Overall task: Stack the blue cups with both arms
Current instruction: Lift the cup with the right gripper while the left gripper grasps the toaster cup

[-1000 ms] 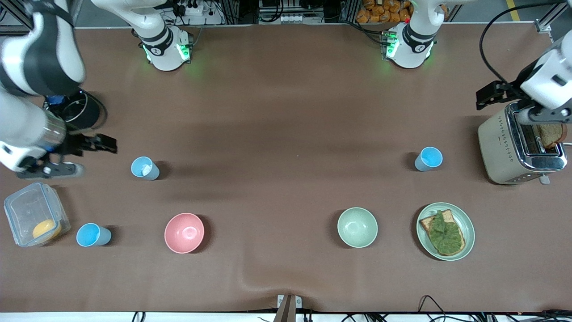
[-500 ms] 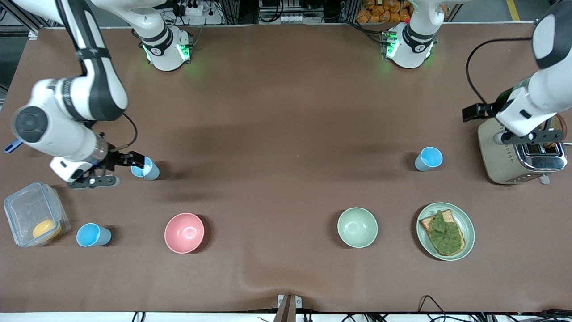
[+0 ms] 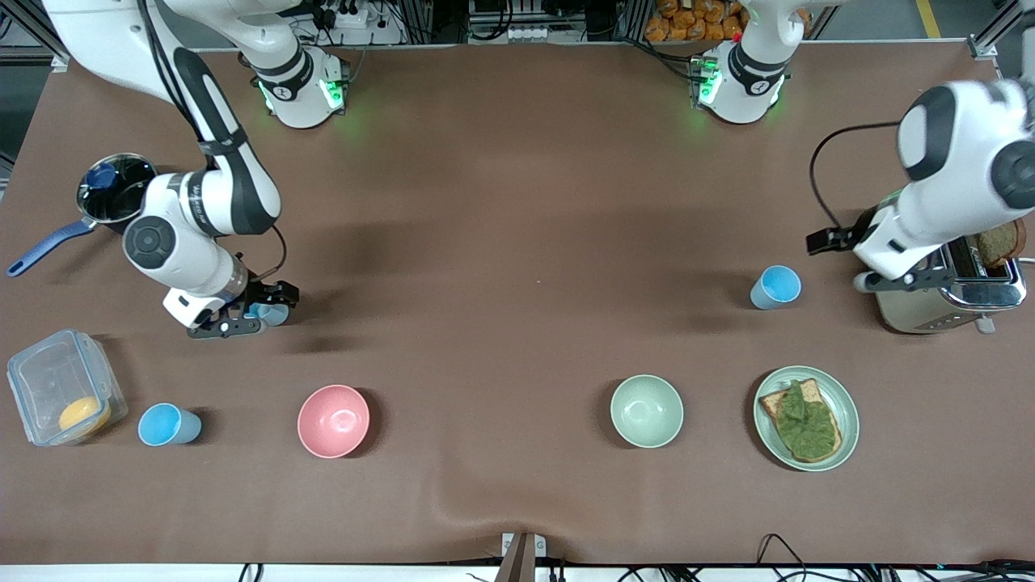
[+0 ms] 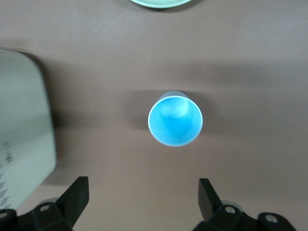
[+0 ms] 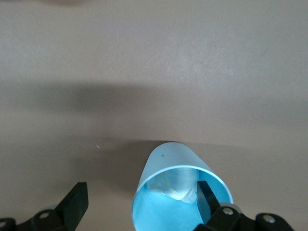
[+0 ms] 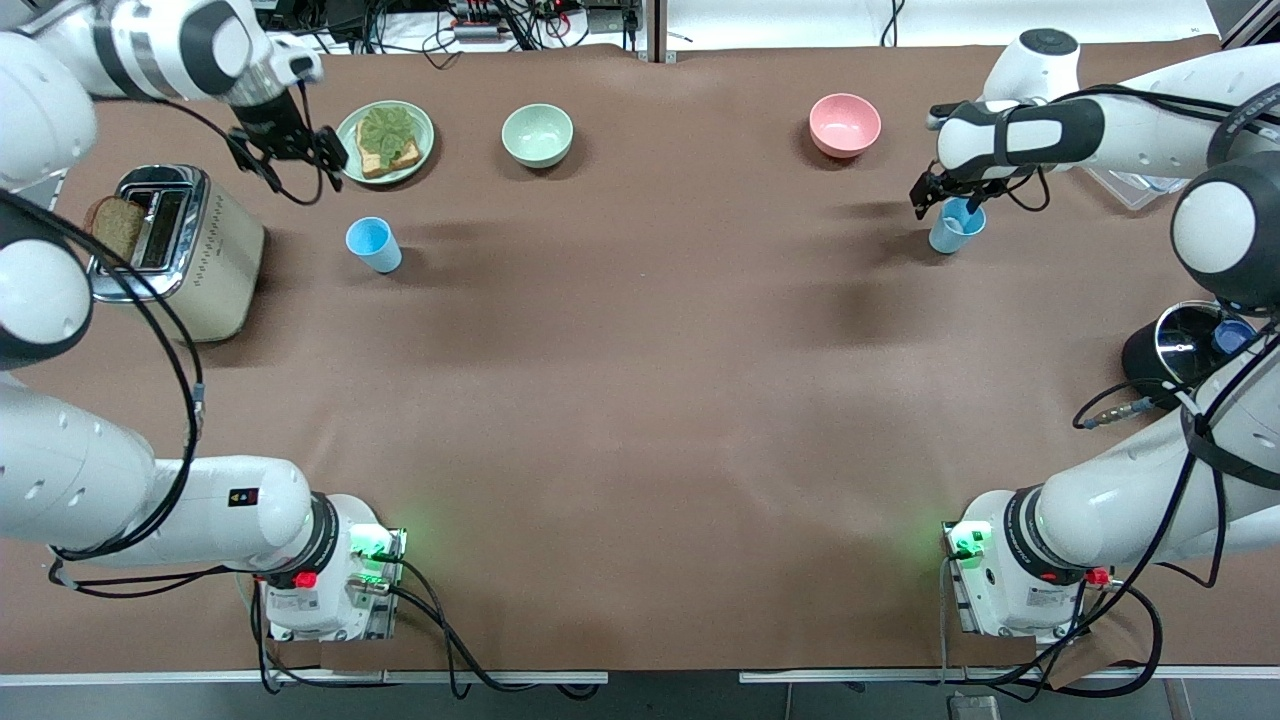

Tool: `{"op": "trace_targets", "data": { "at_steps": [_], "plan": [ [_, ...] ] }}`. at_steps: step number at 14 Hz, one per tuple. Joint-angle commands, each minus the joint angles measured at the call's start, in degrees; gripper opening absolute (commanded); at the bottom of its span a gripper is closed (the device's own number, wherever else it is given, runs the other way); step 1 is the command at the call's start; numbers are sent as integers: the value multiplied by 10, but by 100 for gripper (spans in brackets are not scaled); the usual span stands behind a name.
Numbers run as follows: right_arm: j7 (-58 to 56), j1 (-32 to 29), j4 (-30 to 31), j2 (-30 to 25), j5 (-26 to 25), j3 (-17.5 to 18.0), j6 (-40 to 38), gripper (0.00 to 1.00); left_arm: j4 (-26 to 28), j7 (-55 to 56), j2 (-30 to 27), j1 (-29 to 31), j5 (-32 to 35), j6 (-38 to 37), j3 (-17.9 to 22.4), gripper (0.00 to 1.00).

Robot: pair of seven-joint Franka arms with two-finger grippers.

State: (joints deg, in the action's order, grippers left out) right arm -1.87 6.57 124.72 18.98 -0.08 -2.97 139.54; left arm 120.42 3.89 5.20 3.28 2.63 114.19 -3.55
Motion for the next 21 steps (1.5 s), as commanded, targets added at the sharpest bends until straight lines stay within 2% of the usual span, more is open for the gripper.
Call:
{"op": "trace_targets", "data": {
  "at_steps": [1,2,3,4,7,8,11,13,14,15,16,17,18,21],
  "plan": [
    [8,6,8,11,4,-4,9,100,-5,-1,52,16,11,48,-6,100],
    [8,6,8,15,4,-4,9,100,-4,-2,68,29,11,66,-7,100],
    [8,8,8,17,4,-3,8,85,-5,-2,85,31,11,84,-6,100],
    [8,12,7,19,4,-3,8,56,-5,-2,102,33,11,105,-5,100],
    [7,19,4,19,4,-3,2,3,-5,-2,131,33,11,131,-5,100],
    [7,20,3,19,4,-3,1,0,-5,-2,138,33,11,134,-5,100],
    [7,22,-1,12,4,-3,-6,0,-10,-3,161,32,11,142,-5,100],
    [8,24,-31,8,4,-3,-57,0,-12,-3,174,31,11,143,-5,100],
    [9,24,-57,7,5,-2,-98,0,-12,-3,176,31,11,147,-5,79],
    [12,33,-86,7,6,-2,-139,0,-12,0,178,31,11,150,-6,47],
    [29,46,-114,7,8,-2,-178,0,-12,0,182,31,11,151,-6,22],
    [64,62,-136,7,9,-2,-208,0,-12,0,183,31,11,152,-6,6],
    [105,90,-148,8,9,0,-219,0,-12,0,181,31,11,153,-6,0],
    [249,188,-171,15,10,0,-218,0,-13,1,156,33,6,153,-7,0]
  ]
}}
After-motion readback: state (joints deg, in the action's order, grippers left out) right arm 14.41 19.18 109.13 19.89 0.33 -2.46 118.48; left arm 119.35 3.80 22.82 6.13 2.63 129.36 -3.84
